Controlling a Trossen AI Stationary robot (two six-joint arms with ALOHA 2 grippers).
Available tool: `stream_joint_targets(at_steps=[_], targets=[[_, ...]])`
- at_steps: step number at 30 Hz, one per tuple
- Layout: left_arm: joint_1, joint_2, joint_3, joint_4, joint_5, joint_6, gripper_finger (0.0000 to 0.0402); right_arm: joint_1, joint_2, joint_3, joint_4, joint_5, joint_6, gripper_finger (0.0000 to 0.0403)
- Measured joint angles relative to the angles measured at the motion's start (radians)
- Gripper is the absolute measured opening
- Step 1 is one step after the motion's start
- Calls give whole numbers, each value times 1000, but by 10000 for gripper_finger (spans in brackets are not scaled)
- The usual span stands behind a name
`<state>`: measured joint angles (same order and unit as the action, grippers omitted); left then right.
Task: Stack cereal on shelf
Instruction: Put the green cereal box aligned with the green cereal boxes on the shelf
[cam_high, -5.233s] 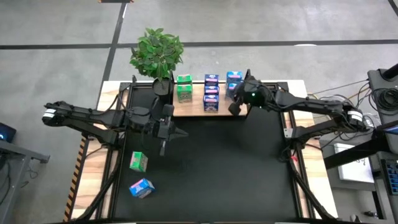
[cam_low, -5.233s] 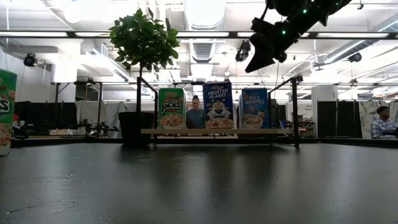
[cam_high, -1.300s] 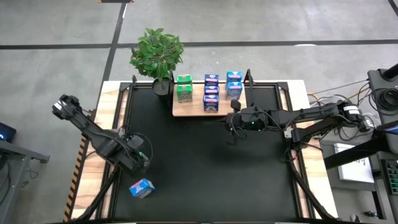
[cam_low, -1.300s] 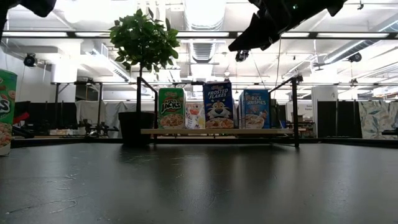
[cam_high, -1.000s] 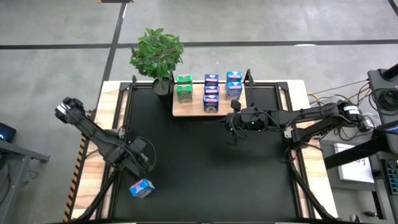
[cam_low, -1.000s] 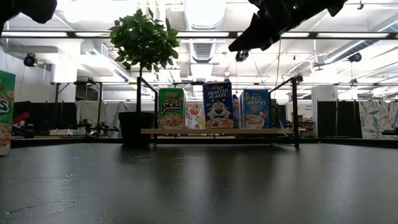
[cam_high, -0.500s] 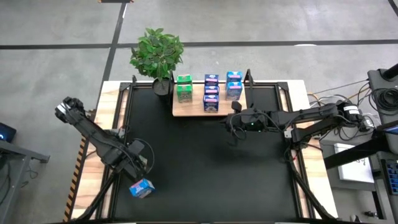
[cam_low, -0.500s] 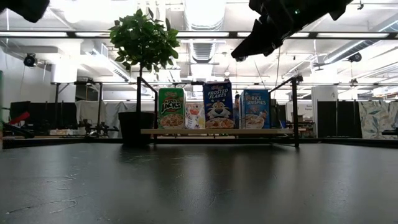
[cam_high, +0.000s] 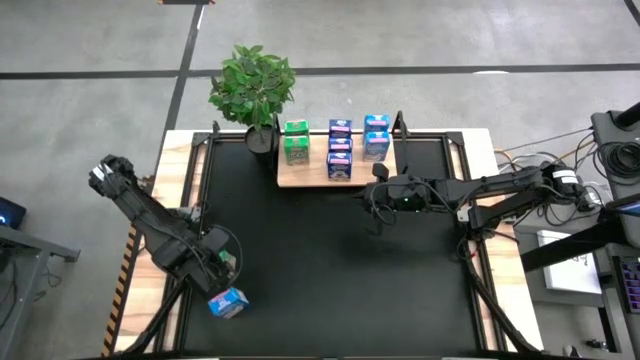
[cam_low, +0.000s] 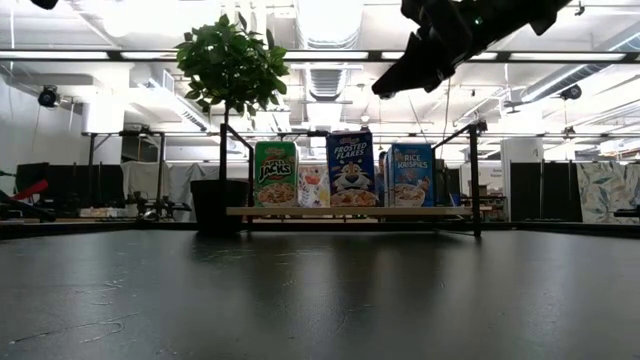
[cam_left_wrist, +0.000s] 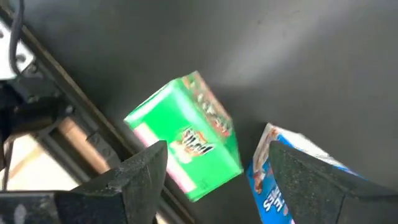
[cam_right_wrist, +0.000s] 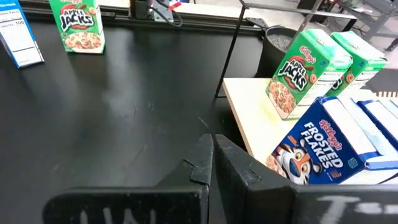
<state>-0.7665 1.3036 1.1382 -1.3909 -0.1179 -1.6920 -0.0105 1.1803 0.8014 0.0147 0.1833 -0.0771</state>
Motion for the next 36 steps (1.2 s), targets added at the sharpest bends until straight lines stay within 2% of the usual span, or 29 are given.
stream_joint_targets(at_steps=[5, 24, 36], targets=[[-12, 12, -3, -7, -46, -54, 265, 1, 0, -6, -1, 0, 1, 9], [-23, 94, -24, -24, -22, -82, 264, 24, 0, -18, 0, 0, 22, 9], [-23, 145, -28, 3, -22, -50, 192, 70, 0, -20, 0, 0, 27, 9]])
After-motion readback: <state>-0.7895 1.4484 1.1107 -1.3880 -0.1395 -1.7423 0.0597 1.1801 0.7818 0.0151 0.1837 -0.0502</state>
